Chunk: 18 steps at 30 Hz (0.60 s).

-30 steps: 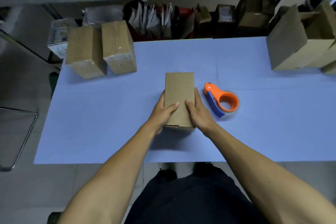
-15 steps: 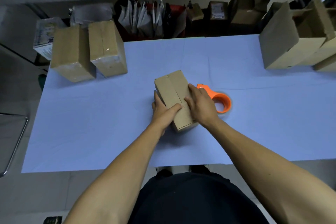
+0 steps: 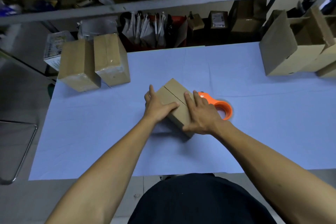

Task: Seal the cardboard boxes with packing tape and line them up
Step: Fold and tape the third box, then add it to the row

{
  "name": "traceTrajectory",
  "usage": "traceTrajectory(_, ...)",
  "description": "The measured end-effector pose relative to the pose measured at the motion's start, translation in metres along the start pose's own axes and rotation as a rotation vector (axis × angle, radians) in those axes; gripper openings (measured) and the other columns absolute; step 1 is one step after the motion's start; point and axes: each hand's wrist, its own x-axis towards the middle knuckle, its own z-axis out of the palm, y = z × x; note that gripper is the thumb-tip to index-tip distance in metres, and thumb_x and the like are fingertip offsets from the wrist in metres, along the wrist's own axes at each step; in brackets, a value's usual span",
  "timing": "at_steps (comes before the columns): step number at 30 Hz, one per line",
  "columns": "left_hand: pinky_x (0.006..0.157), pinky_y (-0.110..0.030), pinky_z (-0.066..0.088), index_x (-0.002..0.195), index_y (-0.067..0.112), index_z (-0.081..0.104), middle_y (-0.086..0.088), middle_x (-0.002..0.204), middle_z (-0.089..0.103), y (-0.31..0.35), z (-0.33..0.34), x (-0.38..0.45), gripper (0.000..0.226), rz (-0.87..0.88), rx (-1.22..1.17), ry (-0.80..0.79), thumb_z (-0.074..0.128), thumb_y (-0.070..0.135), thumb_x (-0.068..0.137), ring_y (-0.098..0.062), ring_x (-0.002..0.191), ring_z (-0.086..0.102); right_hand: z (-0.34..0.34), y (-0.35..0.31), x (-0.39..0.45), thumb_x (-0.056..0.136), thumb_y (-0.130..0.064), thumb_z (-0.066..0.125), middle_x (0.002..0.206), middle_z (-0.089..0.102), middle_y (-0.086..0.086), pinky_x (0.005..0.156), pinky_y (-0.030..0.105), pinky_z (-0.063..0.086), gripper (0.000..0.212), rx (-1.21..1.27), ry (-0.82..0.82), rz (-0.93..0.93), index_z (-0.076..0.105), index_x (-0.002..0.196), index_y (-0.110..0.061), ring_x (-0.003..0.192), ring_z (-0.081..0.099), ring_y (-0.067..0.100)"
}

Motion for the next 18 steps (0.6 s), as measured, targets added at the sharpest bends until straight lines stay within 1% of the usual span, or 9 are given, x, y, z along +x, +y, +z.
traceTrajectory(1, 0.120, -0.042, 0.016, 0.157, 0.031, -0.006, 0.002, 0.165, -0.004, -0.001, -0.005, 0.002, 0.127, 0.145, 0.182, 0.006, 0.079, 0.060, 0.068, -0.020, 0.151, 0.007, -0.003, 0.006, 0.001, 0.072, -0.060, 0.068, 0.163, -0.006, 0.017, 0.112, 0.050, 0.030, 0.121, -0.031, -0.004, -0.044, -0.009, 0.157, -0.021, 0.146, 0.015, 0.037)
traceTrajectory(3, 0.120, -0.052, -0.002, 0.156, 0.036, -0.012, 0.009, 0.164, -0.021, -0.005, -0.013, 0.007, 0.113, 0.468, 0.554, -0.060, 0.056, 0.078, 0.075, -0.017, 0.150, -0.020, -0.007, 0.014, 0.001, 0.075, -0.060, 0.065, 0.163, -0.011, 0.017, 0.118, 0.052, 0.017, 0.118, -0.123, -0.025, -0.133, -0.012, 0.157, -0.021, 0.150, 0.004, 0.035)
traceTrajectory(5, 0.119, -0.061, -0.003, 0.156, 0.037, -0.011, 0.013, 0.161, -0.025, -0.014, -0.017, 0.012, 0.093, 0.683, 0.844, -0.174, 0.025, 0.082, 0.083, -0.017, 0.148, -0.027, -0.006, 0.018, 0.001, 0.080, -0.061, 0.057, 0.162, -0.018, 0.016, 0.120, 0.054, 0.003, 0.114, -0.241, -0.032, -0.206, -0.017, 0.155, -0.019, 0.151, -0.009, 0.033)
traceTrajectory(7, 0.120, -0.060, -0.001, 0.156, 0.036, -0.009, 0.014, 0.161, -0.024, -0.020, -0.016, 0.016, 0.084, 0.709, 0.915, -0.208, 0.017, 0.078, 0.088, -0.019, 0.149, -0.026, -0.003, 0.023, 0.001, 0.085, -0.060, 0.050, 0.162, -0.021, 0.015, 0.119, 0.055, -0.003, 0.107, -0.311, -0.005, -0.246, -0.019, 0.155, -0.017, 0.151, -0.014, 0.030)
traceTrajectory(9, 0.121, -0.057, -0.001, 0.158, 0.031, -0.004, 0.009, 0.164, -0.019, -0.025, -0.009, 0.013, 0.082, 0.643, 0.875, -0.150, 0.023, 0.071, 0.093, -0.022, 0.150, -0.024, 0.000, 0.029, -0.002, 0.089, -0.053, 0.047, 0.163, -0.019, 0.011, 0.119, 0.054, -0.003, 0.098, -0.312, 0.035, -0.252, -0.016, 0.155, -0.018, 0.151, -0.013, 0.028)
traceTrajectory(11, 0.120, -0.054, -0.006, 0.159, 0.026, -0.004, 0.005, 0.165, -0.019, -0.029, 0.003, 0.005, 0.082, 0.595, 0.864, -0.070, 0.021, 0.069, 0.093, -0.023, 0.149, -0.026, 0.007, 0.034, -0.006, 0.090, -0.044, 0.044, 0.164, -0.017, 0.008, 0.120, 0.053, -0.004, 0.091, -0.290, 0.090, -0.229, -0.013, 0.156, -0.019, 0.152, -0.012, 0.026)
traceTrajectory(13, 0.118, -0.052, -0.013, 0.158, 0.023, -0.008, 0.004, 0.162, -0.024, -0.034, 0.008, 0.000, 0.087, 0.588, 0.882, -0.029, 0.012, 0.072, 0.090, -0.017, 0.146, -0.033, 0.014, 0.034, -0.008, 0.091, -0.039, 0.042, 0.163, -0.019, 0.005, 0.120, 0.052, -0.007, 0.086, -0.253, 0.111, -0.207, -0.012, 0.156, -0.020, 0.152, -0.013, 0.025)
traceTrajectory(15, 0.118, -0.050, -0.014, 0.157, 0.020, -0.010, 0.006, 0.160, -0.027, -0.035, 0.006, 0.002, 0.093, 0.617, 0.892, -0.048, 0.009, 0.077, 0.086, -0.008, 0.140, -0.038, 0.015, 0.034, -0.005, 0.092, -0.037, 0.041, 0.161, -0.022, 0.002, 0.119, 0.050, -0.011, 0.085, -0.207, 0.103, -0.192, -0.012, 0.156, -0.021, 0.151, -0.016, 0.023)
traceTrajectory(18, 0.119, -0.043, -0.011, 0.158, 0.020, -0.010, 0.007, 0.162, -0.024, -0.032, 0.002, 0.006, 0.102, 0.644, 0.834, -0.112, 0.021, 0.083, 0.083, -0.006, 0.141, -0.035, 0.009, 0.039, 0.001, 0.093, -0.036, 0.045, 0.162, -0.019, 0.001, 0.120, 0.047, -0.013, 0.084, -0.128, 0.076, -0.220, -0.008, 0.157, -0.022, 0.151, -0.017, 0.020)
